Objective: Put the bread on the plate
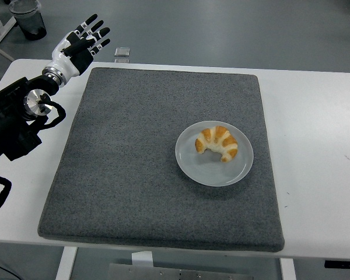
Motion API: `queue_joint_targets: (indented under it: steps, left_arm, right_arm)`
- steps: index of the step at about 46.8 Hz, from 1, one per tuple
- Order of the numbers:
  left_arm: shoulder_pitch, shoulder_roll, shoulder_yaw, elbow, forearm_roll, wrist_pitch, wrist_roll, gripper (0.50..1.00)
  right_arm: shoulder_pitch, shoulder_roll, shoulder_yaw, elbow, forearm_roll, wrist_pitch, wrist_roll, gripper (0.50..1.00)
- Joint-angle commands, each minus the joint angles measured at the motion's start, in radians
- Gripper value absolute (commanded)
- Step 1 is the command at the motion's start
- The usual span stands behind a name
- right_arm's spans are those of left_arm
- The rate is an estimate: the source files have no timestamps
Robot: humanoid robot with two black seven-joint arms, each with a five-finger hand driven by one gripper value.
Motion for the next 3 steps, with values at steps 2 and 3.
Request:
queue_joint_targets:
  steps: [2,3]
  left_arm:
    - [0.000,0.000,0.001,0.000,0.000,0.000,0.000,0.988]
    - [0.000,0.000,0.001,0.000,0.000,0.000,0.000,0.988]
  right_arm:
    - [0.000,0.000,-0.002,0.001,0.000,0.000,0.000,0.930]
    - [0.000,0.000,-0.002,0.001,-0.001,0.000,0.000,0.932]
